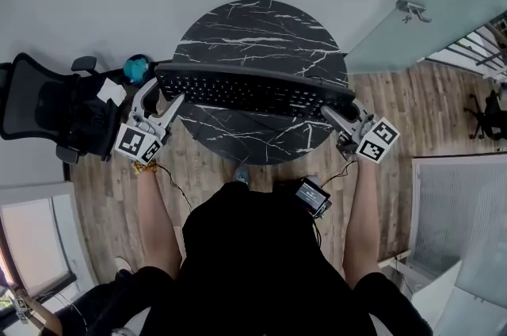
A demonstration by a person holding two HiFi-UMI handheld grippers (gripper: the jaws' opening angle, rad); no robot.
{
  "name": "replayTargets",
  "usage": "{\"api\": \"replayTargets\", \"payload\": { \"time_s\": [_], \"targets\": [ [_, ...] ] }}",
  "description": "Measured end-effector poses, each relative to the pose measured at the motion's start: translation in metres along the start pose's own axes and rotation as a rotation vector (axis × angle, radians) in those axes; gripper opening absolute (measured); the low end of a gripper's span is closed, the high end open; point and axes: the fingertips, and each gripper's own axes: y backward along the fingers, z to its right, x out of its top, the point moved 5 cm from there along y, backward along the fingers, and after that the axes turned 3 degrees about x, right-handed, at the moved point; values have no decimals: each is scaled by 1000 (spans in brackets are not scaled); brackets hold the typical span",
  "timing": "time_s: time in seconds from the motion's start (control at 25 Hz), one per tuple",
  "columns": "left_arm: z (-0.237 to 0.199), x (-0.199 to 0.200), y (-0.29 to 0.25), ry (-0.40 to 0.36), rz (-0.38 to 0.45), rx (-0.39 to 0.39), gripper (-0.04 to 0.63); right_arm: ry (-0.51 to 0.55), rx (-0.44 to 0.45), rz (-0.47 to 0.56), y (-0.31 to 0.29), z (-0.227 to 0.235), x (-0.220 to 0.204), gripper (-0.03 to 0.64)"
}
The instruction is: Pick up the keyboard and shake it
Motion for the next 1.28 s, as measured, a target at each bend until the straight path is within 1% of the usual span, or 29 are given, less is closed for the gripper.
{"api": "replayTargets", "payload": {
  "time_s": [0.08, 0.28, 0.4, 0.52, 0.96, 1.28],
  "targets": [
    [-1, -2, -1, 6, -11, -1, 262, -7, -1, -13, -1, 1, -1, 174],
    [-1, -12, -1, 19, -39, 23, 262, 25, -24, -42, -3, 0, -4, 178],
    [1, -19, 2, 28, -52, 26, 262, 21, -34, -56, -3, 0, -8, 180],
    [3, -26, 4, 34, -68, 28, 262, 3, -42, -71, -3, 1, -15, 183],
    [12, -59, 15, 104, -130, 45, 262, -70, -64, -125, -2, 0, -43, 184],
    [25, -87, 30, 161, -199, 57, 262, -131, -75, -184, 1, -4, -71, 178]
  ]
}}
